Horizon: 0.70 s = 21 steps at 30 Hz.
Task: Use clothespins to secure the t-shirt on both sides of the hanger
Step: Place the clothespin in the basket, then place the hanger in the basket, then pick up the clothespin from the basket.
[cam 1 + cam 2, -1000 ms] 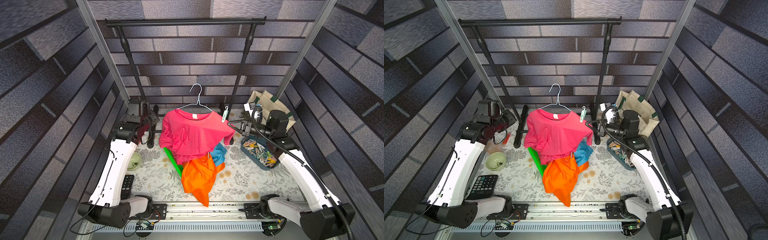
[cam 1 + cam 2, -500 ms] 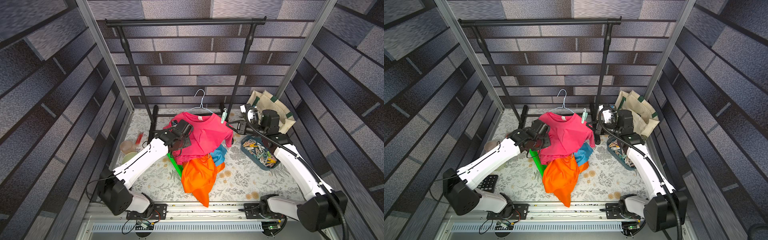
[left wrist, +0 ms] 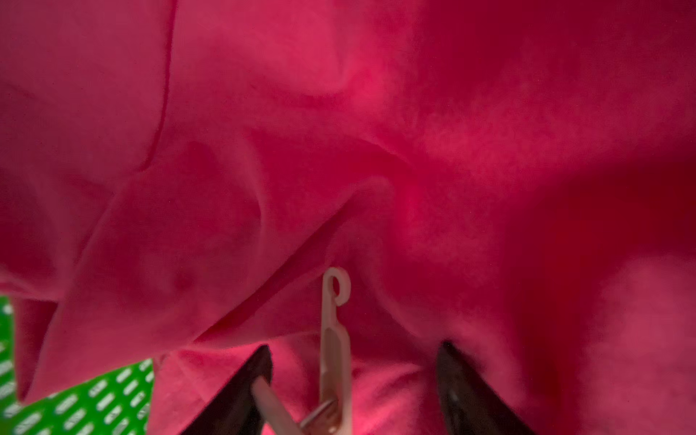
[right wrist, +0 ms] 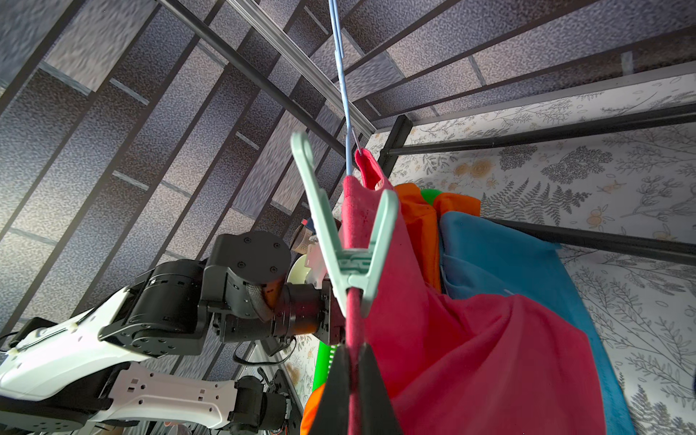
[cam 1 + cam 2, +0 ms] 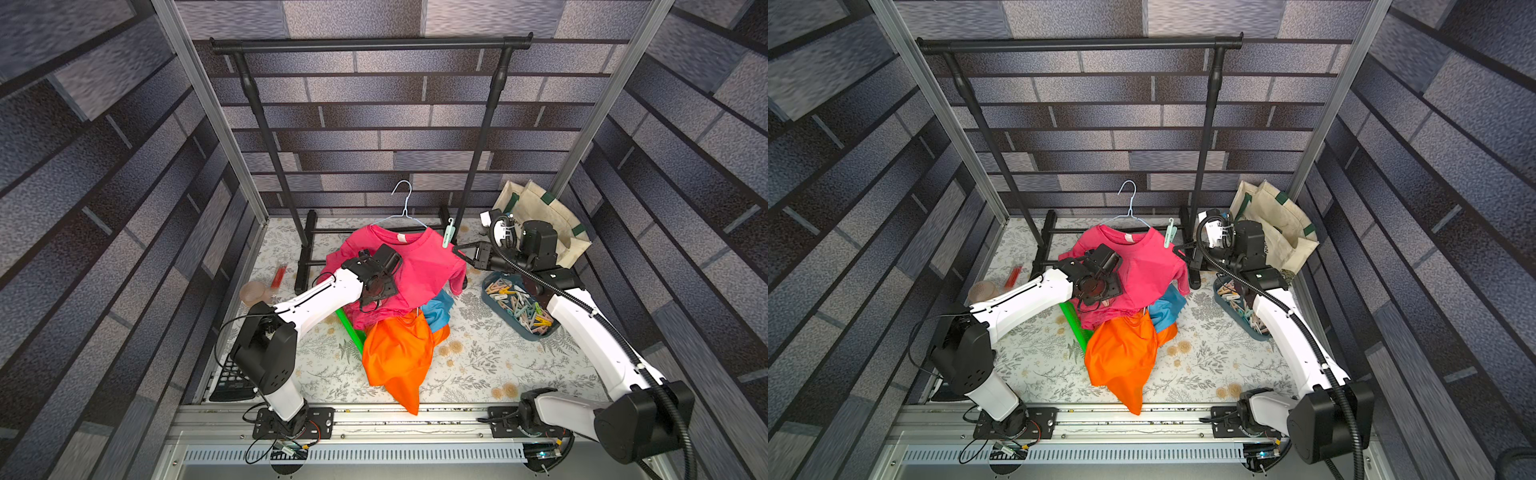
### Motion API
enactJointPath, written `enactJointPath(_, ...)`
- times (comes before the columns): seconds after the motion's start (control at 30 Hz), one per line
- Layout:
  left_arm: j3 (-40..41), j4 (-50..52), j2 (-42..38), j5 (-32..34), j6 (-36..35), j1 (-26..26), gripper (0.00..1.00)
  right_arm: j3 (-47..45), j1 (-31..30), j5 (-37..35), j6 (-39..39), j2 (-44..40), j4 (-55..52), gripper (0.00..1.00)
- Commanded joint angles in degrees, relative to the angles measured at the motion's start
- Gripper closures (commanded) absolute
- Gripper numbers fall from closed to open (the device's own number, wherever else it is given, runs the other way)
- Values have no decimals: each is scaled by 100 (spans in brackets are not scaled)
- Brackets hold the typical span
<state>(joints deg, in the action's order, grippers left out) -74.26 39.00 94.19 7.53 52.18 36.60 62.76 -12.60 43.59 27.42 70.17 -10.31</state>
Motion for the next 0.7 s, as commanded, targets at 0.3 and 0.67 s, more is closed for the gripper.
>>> enactJointPath(0.3, 1374, -696, -1898, -435, -161, -882, 39, 278, 36, 112, -166, 284, -112, 100)
enactJointPath(0.67, 1003, -486, -999, -727, -220, -473, 44, 244, 39, 123, -114, 269, -94, 100)
